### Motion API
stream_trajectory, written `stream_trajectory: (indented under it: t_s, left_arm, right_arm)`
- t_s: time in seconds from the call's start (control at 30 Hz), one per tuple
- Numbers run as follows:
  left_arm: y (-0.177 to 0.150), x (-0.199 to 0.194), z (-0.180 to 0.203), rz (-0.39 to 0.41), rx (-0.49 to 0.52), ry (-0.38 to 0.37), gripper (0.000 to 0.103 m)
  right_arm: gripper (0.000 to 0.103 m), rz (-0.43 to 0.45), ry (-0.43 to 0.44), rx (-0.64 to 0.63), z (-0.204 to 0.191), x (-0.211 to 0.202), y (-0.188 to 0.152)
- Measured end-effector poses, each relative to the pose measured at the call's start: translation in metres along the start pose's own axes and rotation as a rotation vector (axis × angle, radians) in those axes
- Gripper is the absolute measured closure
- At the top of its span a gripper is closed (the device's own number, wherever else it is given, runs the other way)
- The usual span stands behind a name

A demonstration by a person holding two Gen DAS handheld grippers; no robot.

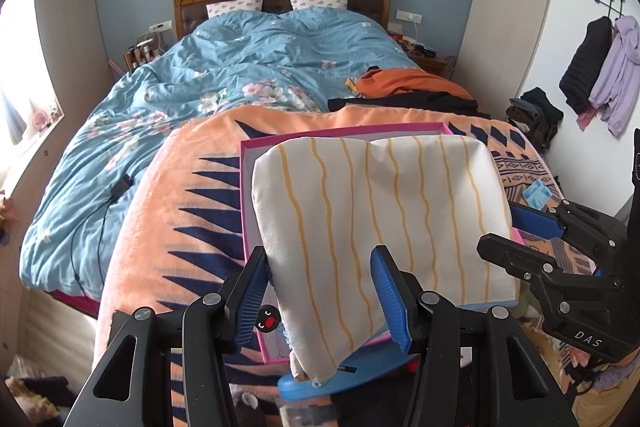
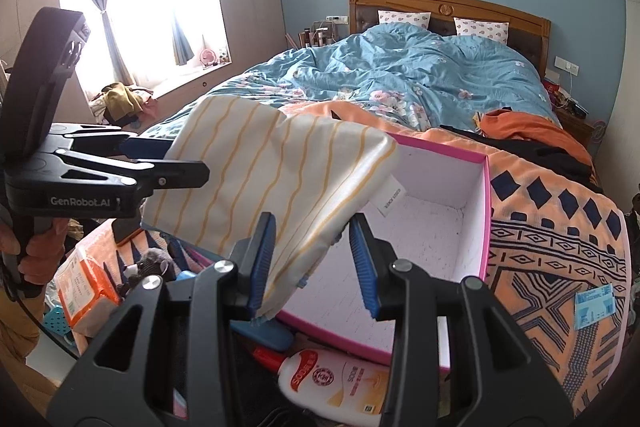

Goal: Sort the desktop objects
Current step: 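Lift the striped towel with the right gripper over the pink box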

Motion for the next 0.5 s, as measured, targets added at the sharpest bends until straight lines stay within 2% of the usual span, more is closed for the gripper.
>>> stream_trajectory:
  t_s: [0.5]
  left_arm:
    - [0.018, 0.034, -0.004, -0.042, -0.008, -0.001, 0.05]
  right_arm:
    - [0.062, -0.042, -0.009, 0.008, 0.017, 0.033, 0.014]
Point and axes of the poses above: each gripper's, at about its wrist camera, not at the fingertips, and x roughly the way its jaws point, z to its right, y to its top, the point moved 1 cm from there along x, roughly the way its jaws point, and after that the axes turned 10 degrees about -z, right-handed, at the moved point
